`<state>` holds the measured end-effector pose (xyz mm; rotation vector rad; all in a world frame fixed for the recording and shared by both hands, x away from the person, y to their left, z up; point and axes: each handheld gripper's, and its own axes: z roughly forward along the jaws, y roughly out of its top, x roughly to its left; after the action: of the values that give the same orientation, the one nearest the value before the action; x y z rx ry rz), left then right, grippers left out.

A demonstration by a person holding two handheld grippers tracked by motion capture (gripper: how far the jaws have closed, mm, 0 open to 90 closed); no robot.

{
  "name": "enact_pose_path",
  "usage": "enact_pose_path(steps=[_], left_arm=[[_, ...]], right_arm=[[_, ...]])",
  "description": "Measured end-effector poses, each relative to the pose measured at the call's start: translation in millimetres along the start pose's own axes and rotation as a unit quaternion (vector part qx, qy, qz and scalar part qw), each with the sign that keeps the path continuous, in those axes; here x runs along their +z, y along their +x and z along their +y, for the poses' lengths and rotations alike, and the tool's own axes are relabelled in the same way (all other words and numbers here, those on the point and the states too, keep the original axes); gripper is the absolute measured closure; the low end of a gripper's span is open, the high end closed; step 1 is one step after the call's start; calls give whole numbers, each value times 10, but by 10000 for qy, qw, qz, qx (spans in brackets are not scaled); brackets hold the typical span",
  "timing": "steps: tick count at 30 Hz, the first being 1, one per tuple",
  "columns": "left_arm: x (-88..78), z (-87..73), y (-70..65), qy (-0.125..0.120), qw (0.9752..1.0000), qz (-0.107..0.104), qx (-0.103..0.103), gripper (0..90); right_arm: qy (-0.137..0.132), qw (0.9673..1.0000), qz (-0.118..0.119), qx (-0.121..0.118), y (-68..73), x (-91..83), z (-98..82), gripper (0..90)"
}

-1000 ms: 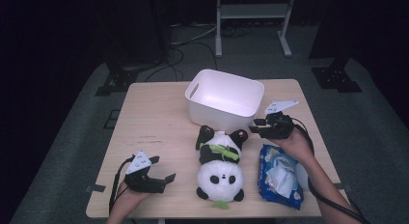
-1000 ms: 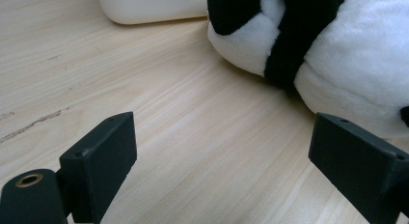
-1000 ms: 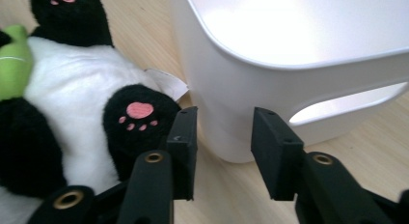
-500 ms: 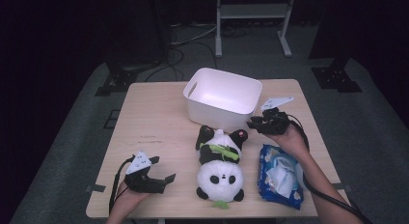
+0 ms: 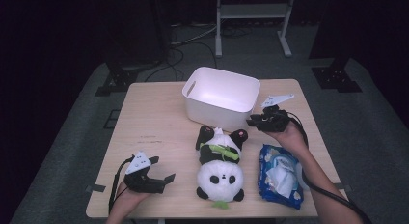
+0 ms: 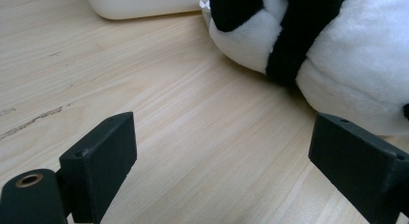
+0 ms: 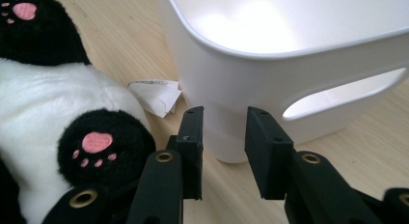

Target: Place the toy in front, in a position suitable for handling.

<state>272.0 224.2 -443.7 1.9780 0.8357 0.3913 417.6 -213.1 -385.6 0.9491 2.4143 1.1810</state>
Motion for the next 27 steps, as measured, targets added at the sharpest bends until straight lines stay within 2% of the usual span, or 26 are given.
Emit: enact_pose_path(steps=[4, 5, 10, 21, 24, 27], left_arm=[[5, 0, -5, 6, 10000, -7, -10, 85], [6, 2, -6, 9, 10000, -13, 1, 85], [9, 22, -30, -23, 10000, -60, 14, 86], [65, 102, -114, -45, 9996, -260, 71, 86], [76, 125, -139, -54, 9995, -321, 59, 86], [93, 172, -188, -44, 9991, -396, 133, 86]], right_arm=[[-35, 10000, 84, -10, 10, -55, -31, 631], [-39, 9998, 190, -7, 16, -85, -51, 615], [-5, 9994, 350, -72, 58, -173, -121, 567], [-43, 9977, 661, -169, 141, -374, -291, 501], [-33, 9975, 680, -185, 165, -406, -322, 492], [-44, 9972, 710, -224, 193, -462, -376, 474]])
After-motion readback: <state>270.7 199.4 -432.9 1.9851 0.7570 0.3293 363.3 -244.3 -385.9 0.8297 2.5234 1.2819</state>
